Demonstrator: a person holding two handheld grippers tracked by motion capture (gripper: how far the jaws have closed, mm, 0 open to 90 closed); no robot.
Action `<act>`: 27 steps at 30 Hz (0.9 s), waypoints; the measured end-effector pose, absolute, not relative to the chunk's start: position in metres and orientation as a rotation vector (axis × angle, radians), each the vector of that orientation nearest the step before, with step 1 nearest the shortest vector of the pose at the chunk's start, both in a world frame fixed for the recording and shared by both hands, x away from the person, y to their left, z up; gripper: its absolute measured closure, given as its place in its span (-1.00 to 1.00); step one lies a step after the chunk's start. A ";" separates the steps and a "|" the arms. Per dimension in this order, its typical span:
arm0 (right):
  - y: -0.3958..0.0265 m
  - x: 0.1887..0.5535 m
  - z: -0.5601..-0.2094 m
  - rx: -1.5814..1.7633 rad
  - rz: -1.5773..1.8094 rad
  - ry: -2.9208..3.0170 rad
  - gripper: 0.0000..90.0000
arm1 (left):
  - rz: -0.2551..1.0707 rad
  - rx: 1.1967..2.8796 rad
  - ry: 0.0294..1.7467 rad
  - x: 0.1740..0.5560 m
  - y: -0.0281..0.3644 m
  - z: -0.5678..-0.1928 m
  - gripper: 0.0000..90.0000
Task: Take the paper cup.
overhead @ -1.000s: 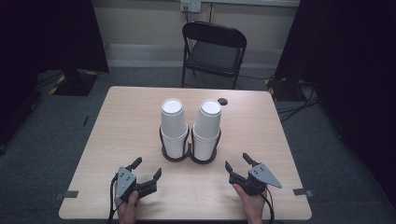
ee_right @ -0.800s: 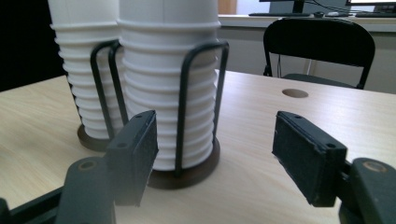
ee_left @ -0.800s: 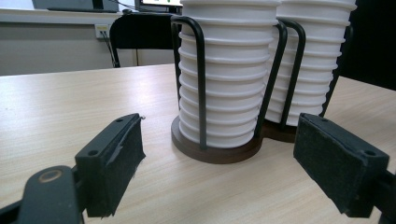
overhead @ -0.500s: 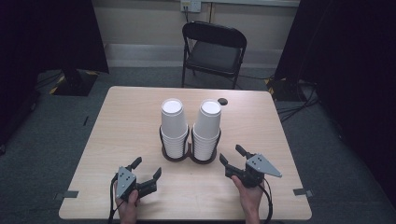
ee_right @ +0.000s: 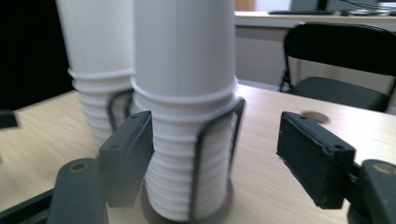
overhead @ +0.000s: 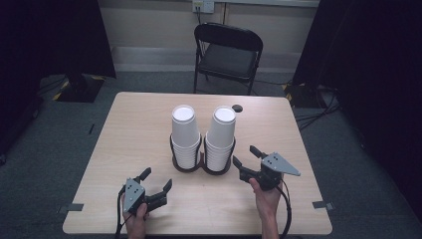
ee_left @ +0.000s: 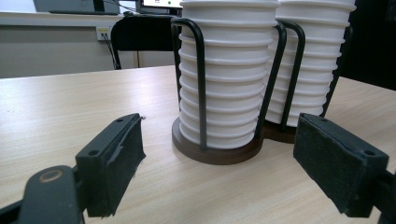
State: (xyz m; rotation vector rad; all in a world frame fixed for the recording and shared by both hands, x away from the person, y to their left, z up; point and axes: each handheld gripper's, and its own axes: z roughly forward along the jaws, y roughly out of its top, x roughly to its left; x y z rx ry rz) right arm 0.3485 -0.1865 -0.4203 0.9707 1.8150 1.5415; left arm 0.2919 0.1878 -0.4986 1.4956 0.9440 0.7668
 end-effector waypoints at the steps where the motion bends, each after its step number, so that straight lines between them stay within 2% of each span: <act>1: -0.186 0.349 -0.417 0.975 1.542 1.807 -0.41 | 0.774 1.499 0.944 0.292 0.189 -0.498 -0.65; 3: -0.185 0.352 -0.408 0.994 1.579 1.783 -0.58 | 0.765 1.493 0.946 0.292 0.188 -0.499 -0.65; 6: -0.182 0.356 -0.401 0.998 1.586 1.766 -0.69 | 0.770 1.495 0.941 0.292 0.188 -0.499 -0.65; 27: -0.162 0.387 -0.354 0.901 1.644 1.792 -0.70 | 0.776 1.494 0.946 0.291 0.187 -0.499 -0.65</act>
